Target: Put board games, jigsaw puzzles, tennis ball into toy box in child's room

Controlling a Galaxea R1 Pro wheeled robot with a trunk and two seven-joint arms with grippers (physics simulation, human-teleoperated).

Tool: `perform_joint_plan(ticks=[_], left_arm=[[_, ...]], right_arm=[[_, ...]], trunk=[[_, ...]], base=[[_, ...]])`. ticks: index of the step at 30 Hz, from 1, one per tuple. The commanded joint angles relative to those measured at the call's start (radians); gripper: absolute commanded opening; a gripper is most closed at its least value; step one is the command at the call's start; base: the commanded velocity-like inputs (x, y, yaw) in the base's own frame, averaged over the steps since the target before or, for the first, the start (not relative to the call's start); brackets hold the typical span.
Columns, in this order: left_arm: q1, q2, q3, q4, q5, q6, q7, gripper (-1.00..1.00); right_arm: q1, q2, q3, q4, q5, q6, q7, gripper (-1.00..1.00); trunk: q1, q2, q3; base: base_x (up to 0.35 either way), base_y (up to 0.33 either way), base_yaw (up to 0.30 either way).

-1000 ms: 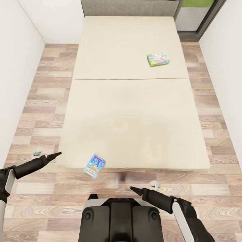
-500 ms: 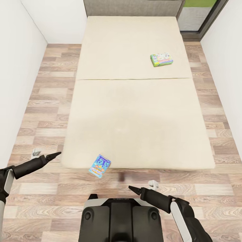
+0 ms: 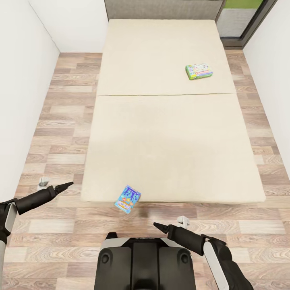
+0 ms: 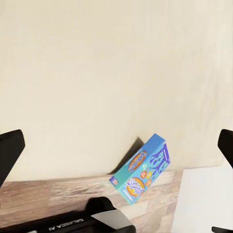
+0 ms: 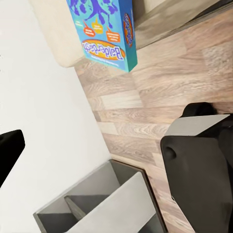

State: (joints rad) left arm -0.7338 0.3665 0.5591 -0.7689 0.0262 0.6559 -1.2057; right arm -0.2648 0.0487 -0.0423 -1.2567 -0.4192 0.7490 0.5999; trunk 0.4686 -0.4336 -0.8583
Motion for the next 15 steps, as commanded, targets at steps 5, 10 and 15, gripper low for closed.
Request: perform_joint_plan(ticks=[5,10,15], left_arm=[[0.0,0.0,0.0,0.0,0.005,0.011,-0.004,1.0],[0.0,-0.001,-0.001,0.0,0.006,0.011,-0.005,1.0],[0.001,-0.001,-0.002,0.0,0.006,0.011,-0.02,1.0]], right_arm=[[0.0,0.004,-0.002,0.002,-0.001,0.006,0.004,1.0],[0.0,0.005,-0.002,0.003,-0.001,0.006,0.005,1.0],[0.0,0.005,-0.002,0.003,-0.001,0.006,0.005,1.0]], trunk=[[0.001,-0.001,-0.001],[0.001,-0.001,-0.001],[0.001,-0.001,-0.001]], base=[[0.0,0.083,0.0],[0.0,0.197,0.0],[0.0,0.101,0.0]])
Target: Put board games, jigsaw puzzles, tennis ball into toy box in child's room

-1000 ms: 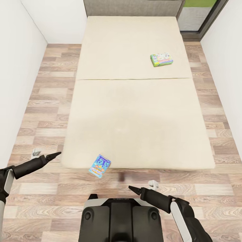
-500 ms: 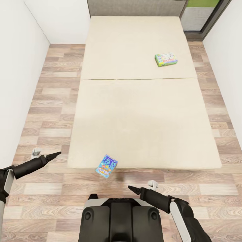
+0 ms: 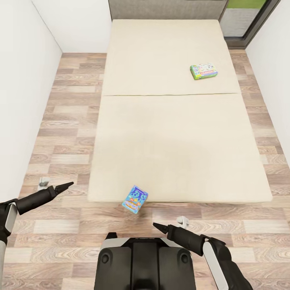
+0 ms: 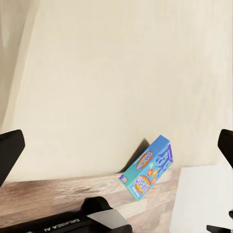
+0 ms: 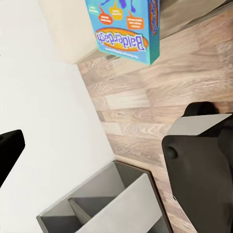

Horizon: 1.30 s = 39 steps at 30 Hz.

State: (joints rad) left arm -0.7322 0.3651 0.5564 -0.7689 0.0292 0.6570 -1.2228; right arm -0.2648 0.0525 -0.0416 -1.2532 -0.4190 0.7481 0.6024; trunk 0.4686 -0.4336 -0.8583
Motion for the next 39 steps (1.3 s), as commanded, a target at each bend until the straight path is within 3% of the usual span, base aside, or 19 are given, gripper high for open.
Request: perform_joint_plan(ticks=[1,9,20,39], left_arm=[[-0.001,0.0,0.001,0.0,0.002,0.01,-0.009,1.0],[0.0,-0.001,-0.001,0.0,-0.003,0.009,-0.057,1.0],[0.0,0.0,-0.001,0.0,-0.005,0.009,-0.07,1.0],[0.004,0.0,-0.001,0.0,-0.002,0.011,-0.074,1.0]], right_arm=[[0.0,0.001,-0.003,0.0,-0.001,0.007,0.003,1.0],[0.0,0.001,-0.003,0.0,-0.001,0.007,0.003,1.0],[0.0,0.0,-0.003,0.0,-0.001,0.003,0.004,1.0],[-0.005,-0.015,-0.003,0.042,0.01,-0.086,0.005,1.0]], trunk=[[0.001,-0.001,-0.001],[0.001,-0.001,-0.001],[0.001,-0.001,-0.001],[0.001,-0.001,-0.001]], base=[[0.0,0.049,0.0],[0.017,0.113,0.0],[0.026,0.079,0.0],[0.001,0.004,0.0]])
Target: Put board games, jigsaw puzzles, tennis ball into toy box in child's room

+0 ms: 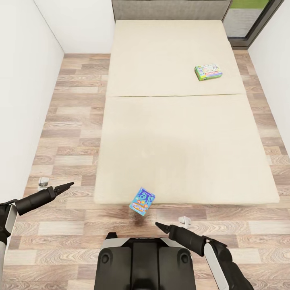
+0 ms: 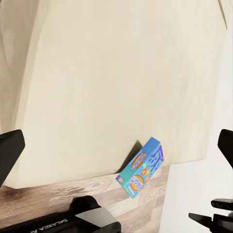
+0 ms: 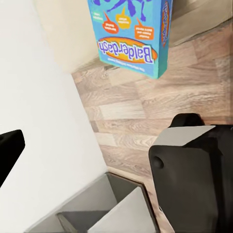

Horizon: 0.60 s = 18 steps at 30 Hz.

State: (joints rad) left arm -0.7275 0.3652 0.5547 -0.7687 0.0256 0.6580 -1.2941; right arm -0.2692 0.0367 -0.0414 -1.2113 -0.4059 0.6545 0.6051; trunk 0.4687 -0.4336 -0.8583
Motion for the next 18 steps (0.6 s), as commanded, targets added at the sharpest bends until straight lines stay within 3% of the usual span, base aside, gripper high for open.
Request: perform_joint_plan(ticks=[1,12,18], left_arm=[[0.0,0.0,0.0,0.0,0.002,0.011,-0.003,1.0],[0.0,-0.001,-0.001,0.0,0.002,0.011,-0.002,1.0],[0.0,-0.001,-0.001,0.0,0.001,0.012,-0.002,1.0]], right_arm=[[-0.003,0.0,-0.004,0.011,-0.003,0.002,0.002,1.0],[-0.058,-0.012,-0.008,0.134,0.0,-0.064,0.004,1.0],[-0.07,-0.015,-0.01,0.168,0.001,-0.078,0.004,1.0]], trunk=[[0.001,-0.001,-0.001],[0.001,-0.001,-0.001],[0.024,-0.043,-0.02]], base=[[0.0,0.0,0.0],[0.0,0.0,0.0],[0.0,0.0,0.0]])
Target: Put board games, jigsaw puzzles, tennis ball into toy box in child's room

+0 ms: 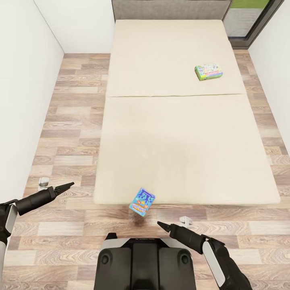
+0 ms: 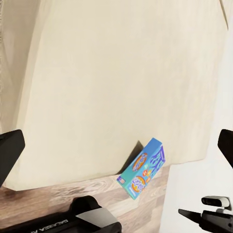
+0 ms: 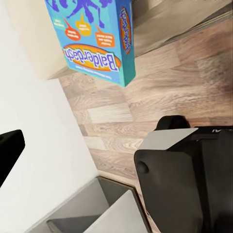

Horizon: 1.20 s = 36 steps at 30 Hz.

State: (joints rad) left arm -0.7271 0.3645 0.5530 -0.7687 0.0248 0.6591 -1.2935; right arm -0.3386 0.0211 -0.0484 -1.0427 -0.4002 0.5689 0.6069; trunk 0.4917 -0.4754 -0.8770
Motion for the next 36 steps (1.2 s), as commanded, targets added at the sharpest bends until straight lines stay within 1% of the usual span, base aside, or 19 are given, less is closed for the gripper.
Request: perform_joint_plan(ticks=[1,3,20,28,36], left_arm=[[0.0,0.0,0.001,0.0,0.002,0.01,-0.003,1.0],[0.0,0.0,0.001,0.0,0.002,0.011,-0.003,1.0],[-0.001,0.0,0.001,0.0,0.003,0.011,-0.003,1.0],[-0.001,0.001,0.001,0.0,0.003,0.011,-0.003,1.0],[-0.001,0.001,0.001,0.0,0.003,0.011,-0.003,1.0]], right_arm=[[0.0,0.001,-0.003,0.0,-0.004,0.008,0.002,1.0],[-0.001,0.001,-0.003,0.004,-0.004,0.006,0.002,1.0],[-0.008,0.001,-0.003,0.011,-0.002,-0.006,0.002,1.0],[-0.032,0.006,0.014,0.02,-0.003,-0.034,0.002,1.0],[-0.04,0.01,0.029,0.029,0.0,-0.042,0.002,1.0]], trunk=[[0.004,-0.009,-0.004],[0.012,-0.023,-0.01],[0.012,-0.023,-0.01],[0.012,-0.023,-0.01],[0.012,-0.023,-0.01]], base=[[0.0,0.0,0.0],[0.0,0.0,0.0],[0.0,0.0,0.0],[0.0,0.0,0.0],[0.0,0.0,0.0]])
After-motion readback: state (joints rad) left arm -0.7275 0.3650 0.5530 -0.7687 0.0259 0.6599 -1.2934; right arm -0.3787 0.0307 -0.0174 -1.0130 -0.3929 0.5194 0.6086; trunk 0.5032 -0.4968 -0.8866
